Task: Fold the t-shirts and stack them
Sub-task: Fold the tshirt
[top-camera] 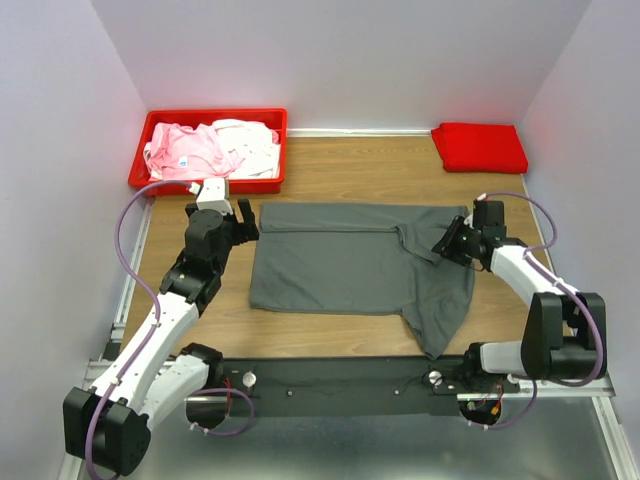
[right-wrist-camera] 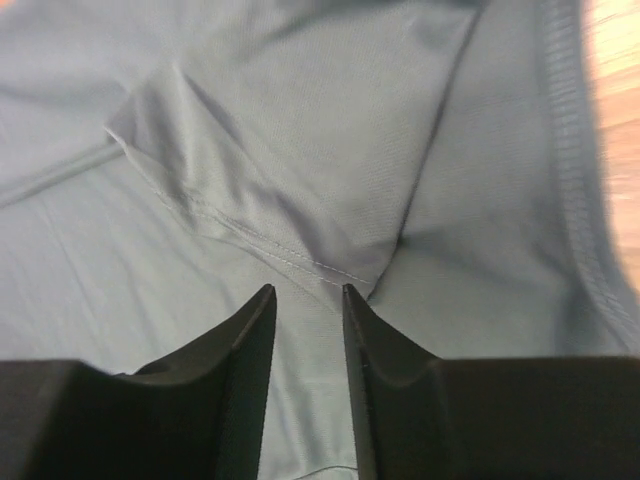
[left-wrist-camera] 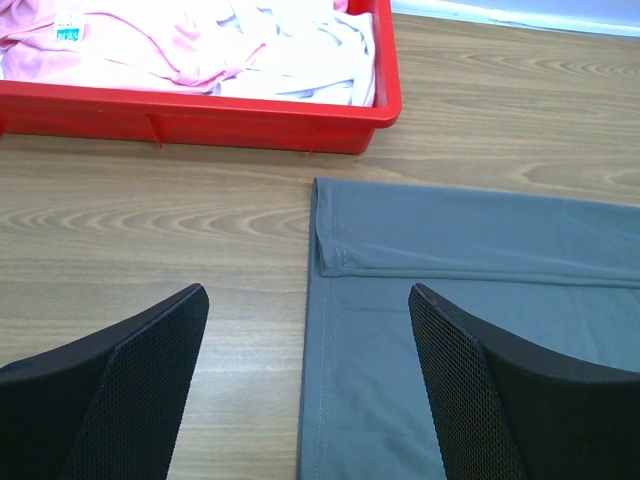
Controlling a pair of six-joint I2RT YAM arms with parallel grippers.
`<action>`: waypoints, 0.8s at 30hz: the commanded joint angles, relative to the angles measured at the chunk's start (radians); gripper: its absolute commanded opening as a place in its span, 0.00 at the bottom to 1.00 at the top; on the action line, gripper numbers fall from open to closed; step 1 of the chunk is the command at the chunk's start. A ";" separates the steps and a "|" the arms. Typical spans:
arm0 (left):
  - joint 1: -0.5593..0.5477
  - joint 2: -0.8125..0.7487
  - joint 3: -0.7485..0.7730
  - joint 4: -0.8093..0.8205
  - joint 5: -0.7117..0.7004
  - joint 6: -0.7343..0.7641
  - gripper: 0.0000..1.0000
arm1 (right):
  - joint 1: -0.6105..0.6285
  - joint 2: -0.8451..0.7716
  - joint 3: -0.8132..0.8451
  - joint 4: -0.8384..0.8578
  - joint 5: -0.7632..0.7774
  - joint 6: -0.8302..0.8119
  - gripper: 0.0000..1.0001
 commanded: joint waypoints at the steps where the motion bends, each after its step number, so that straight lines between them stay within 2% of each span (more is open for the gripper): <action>1: 0.001 0.000 0.002 0.021 0.014 0.010 0.89 | -0.005 -0.039 -0.008 -0.042 0.112 0.043 0.41; 7: 0.001 0.000 0.002 0.019 0.012 0.009 0.89 | -0.005 0.010 -0.027 -0.039 0.080 0.113 0.41; 22: 0.001 -0.007 0.002 0.017 0.014 0.009 0.89 | -0.005 0.076 -0.071 0.059 0.048 0.144 0.40; 24: 0.001 -0.007 0.002 0.017 0.012 0.010 0.89 | -0.005 0.079 -0.067 0.064 0.051 0.141 0.36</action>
